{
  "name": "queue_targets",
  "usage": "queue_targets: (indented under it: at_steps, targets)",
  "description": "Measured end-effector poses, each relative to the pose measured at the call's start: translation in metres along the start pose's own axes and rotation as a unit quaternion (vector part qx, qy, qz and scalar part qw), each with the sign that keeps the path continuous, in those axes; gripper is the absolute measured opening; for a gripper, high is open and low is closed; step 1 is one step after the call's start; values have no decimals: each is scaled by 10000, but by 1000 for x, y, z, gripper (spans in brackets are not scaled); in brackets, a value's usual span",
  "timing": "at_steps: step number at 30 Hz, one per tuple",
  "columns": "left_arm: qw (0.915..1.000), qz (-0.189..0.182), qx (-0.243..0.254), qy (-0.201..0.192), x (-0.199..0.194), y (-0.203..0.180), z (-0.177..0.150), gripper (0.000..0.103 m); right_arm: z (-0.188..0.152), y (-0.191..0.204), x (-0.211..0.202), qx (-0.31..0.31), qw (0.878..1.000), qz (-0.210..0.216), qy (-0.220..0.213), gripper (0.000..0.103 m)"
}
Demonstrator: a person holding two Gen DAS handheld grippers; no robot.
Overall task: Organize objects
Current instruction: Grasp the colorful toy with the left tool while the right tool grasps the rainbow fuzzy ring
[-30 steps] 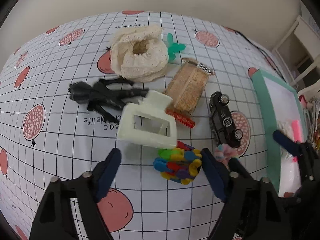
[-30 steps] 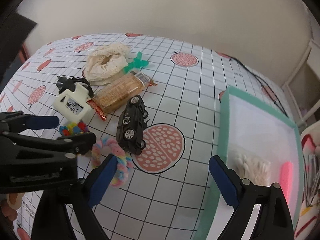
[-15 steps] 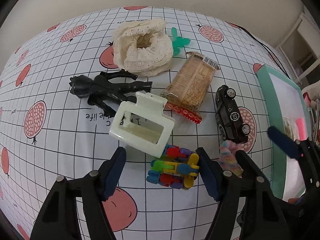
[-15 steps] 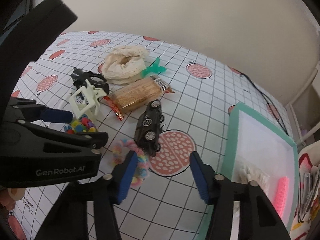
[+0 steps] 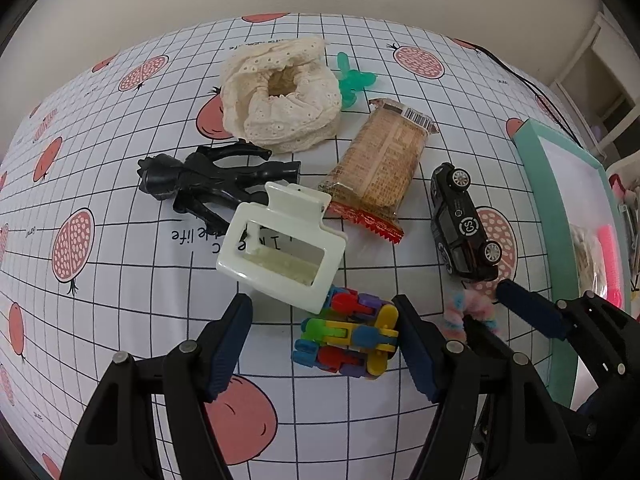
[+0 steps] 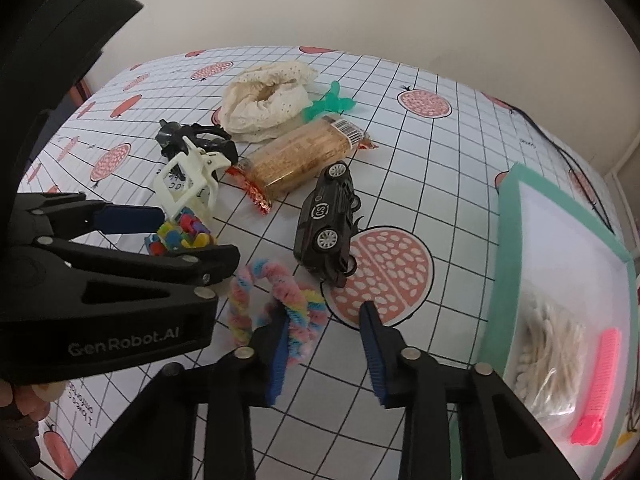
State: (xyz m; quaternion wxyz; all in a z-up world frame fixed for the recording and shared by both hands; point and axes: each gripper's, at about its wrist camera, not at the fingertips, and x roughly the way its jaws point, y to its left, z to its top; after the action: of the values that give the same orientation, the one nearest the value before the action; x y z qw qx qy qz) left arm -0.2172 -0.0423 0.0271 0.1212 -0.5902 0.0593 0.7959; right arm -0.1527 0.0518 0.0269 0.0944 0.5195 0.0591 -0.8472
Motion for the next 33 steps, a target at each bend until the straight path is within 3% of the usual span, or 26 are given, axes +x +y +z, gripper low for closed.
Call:
queue_targets:
  at_steps: [2, 5, 10, 19, 33]
  targets:
    - [10000, 27, 39, 0, 0, -1, 0, 71, 0, 0, -1, -5, 10000, 3, 0, 24]
    - [9999, 94, 83, -31, 1, -2, -4, 60, 2, -2, -1, 14, 10000, 70, 7, 18]
    - [9999, 95, 95, -47, -2, 2, -6, 48, 2, -4, -4, 116, 9997, 205, 43, 14]
    - [10000, 4, 25, 38, -7, 8, -5, 46, 5, -8, -10, 286, 9987, 413, -21, 12]
    - [10000, 84, -18, -22, -27, 23, -2, 45, 12, -22, -37, 542, 9958, 563, -470, 12]
